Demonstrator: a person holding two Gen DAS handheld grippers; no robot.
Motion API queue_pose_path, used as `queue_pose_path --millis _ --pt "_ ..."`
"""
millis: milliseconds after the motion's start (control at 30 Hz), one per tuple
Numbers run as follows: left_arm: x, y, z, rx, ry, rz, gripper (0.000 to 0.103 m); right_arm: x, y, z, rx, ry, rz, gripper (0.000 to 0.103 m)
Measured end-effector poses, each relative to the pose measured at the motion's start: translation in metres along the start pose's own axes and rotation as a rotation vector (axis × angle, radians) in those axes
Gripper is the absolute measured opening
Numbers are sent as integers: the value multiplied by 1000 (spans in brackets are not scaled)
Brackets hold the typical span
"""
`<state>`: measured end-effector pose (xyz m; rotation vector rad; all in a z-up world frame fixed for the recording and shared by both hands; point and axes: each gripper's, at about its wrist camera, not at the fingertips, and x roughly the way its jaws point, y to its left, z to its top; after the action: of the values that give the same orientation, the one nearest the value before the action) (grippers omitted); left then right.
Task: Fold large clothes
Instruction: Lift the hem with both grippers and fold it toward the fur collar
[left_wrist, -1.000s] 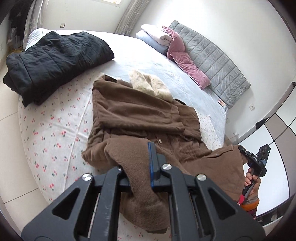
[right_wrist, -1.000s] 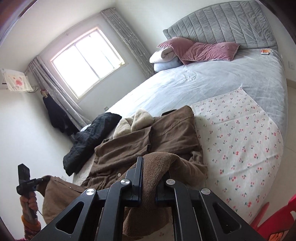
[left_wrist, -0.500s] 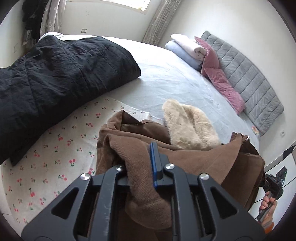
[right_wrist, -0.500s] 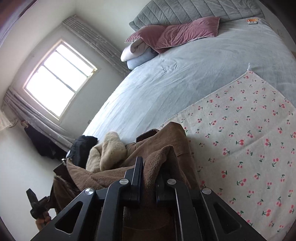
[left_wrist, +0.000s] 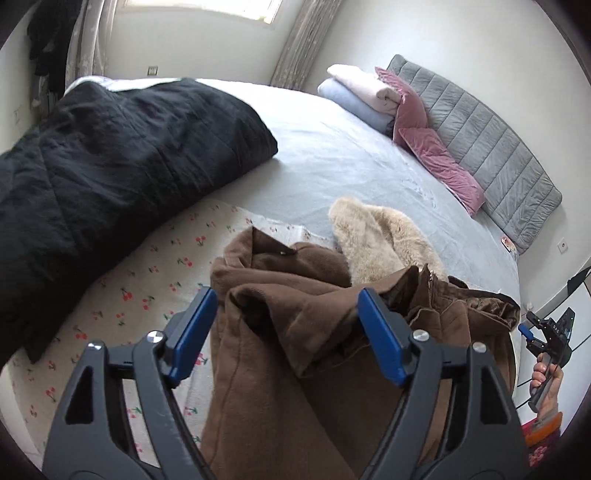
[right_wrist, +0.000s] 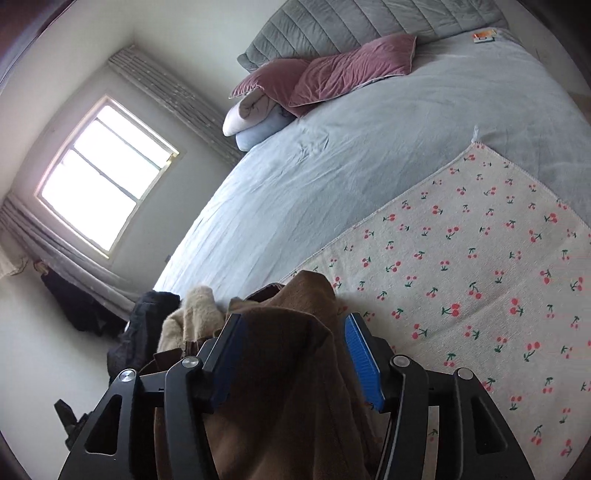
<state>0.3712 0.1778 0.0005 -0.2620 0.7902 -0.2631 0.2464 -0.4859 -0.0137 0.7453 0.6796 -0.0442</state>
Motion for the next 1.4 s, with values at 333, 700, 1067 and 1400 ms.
queue_pose_path --millis 333,700,1067,1400 --pt "37 -1 -6 287 89 195 83 47 59 -30 -428 110 -264 57" --pt "105 -15 10 238 137 186 10 115 62 -21 -449 73 -400 14" --pt "20 -66 64 262 -371 366 7 55 152 13 -590 -437 -529 9" --pt "181 -31 77 261 -275 567 8 202 140 48 -657 -344 -685 11"
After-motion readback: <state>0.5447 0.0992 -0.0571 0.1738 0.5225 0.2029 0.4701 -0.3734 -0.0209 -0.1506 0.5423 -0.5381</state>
